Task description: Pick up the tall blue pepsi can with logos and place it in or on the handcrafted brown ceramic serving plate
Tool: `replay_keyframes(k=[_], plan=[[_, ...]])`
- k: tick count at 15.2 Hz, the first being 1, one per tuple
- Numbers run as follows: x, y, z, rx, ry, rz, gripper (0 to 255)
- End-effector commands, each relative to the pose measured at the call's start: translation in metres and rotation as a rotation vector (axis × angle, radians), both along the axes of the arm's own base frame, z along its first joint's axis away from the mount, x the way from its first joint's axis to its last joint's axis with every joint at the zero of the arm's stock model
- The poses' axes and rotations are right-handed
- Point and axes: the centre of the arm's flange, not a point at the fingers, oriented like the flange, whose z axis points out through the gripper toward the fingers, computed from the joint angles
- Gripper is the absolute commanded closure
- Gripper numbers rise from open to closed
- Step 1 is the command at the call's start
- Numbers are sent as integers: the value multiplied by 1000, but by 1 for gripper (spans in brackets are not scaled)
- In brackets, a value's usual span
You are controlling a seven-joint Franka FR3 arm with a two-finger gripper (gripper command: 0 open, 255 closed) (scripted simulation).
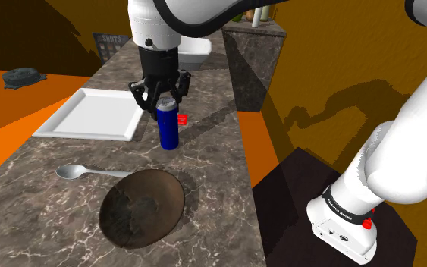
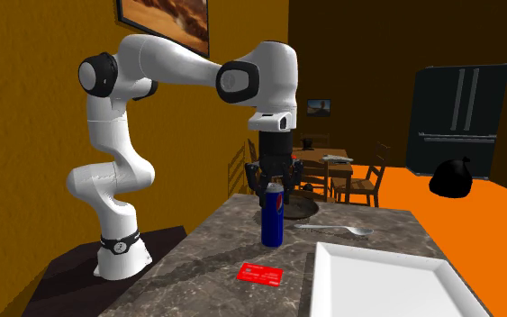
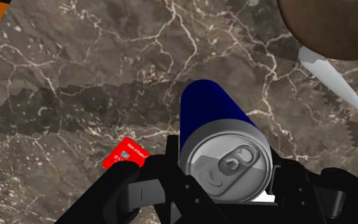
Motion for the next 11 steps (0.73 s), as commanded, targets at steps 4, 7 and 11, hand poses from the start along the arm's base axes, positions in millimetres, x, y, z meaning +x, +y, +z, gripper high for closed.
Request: replay_keyframes(k=[4,7,11], plan=[[0,0,0,0,1,0,255],[0,0,0,0,1,0,255],[0,0,15,0,1,0,255]])
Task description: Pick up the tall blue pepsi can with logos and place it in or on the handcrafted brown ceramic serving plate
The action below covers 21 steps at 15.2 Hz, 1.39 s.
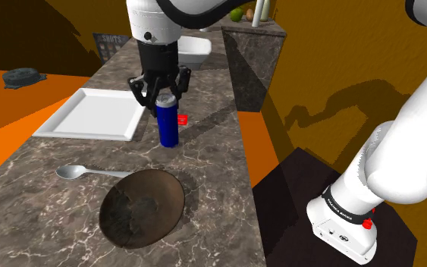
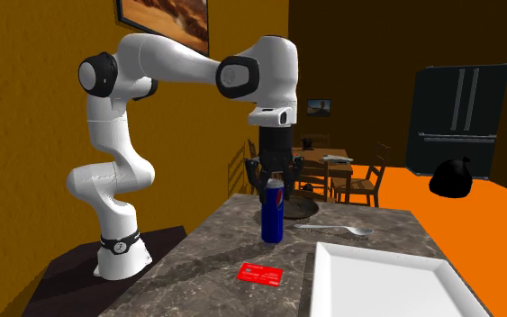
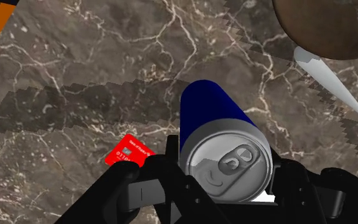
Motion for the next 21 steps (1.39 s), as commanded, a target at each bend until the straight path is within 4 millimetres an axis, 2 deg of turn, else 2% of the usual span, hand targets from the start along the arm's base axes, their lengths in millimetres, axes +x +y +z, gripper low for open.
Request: replay_keyframes(k=[1,16,21], plan=[[0,0,11,0,0,0,255],[0,0,89,0,0,0,255],[-43,47,103,0,0,0,255]])
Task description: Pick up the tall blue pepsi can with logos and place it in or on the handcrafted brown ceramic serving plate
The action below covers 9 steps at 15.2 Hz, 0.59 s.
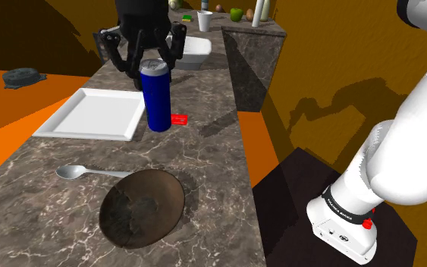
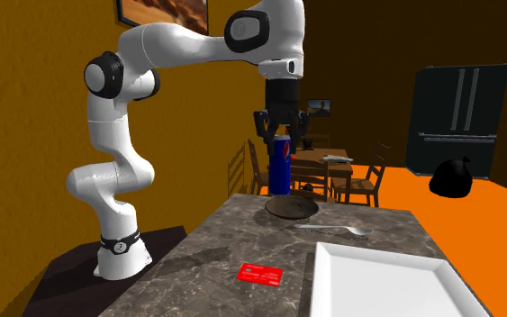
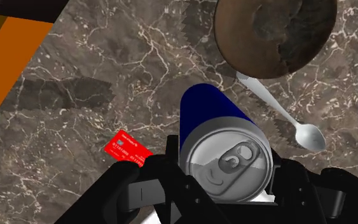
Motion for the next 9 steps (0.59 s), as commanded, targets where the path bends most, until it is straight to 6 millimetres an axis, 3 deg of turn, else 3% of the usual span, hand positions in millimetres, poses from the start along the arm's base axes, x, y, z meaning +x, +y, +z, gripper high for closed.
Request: replay_keyframes(k=[1,9], plan=[[-17,19,4,0,0,-1,255],[-86,95,26,0,0,-1,255]])
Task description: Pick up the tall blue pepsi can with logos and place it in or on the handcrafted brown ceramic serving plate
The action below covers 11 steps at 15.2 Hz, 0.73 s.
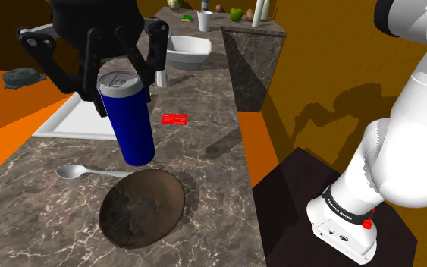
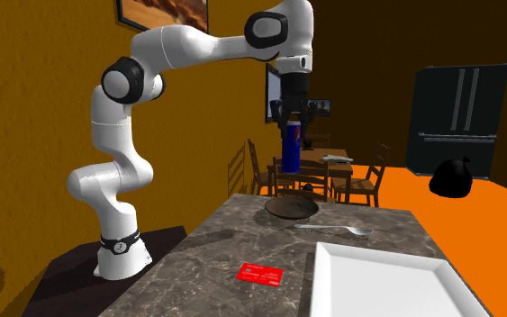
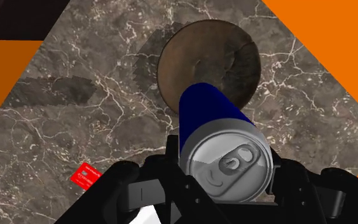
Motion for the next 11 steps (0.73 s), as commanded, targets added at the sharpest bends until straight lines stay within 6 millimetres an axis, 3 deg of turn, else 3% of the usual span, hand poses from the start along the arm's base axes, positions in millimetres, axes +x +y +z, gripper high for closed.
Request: replay_keyframes(k=[1,11], plan=[[-15,19,1,0,0,-2,255],[-15,19,-52,0,0,-2,255]])
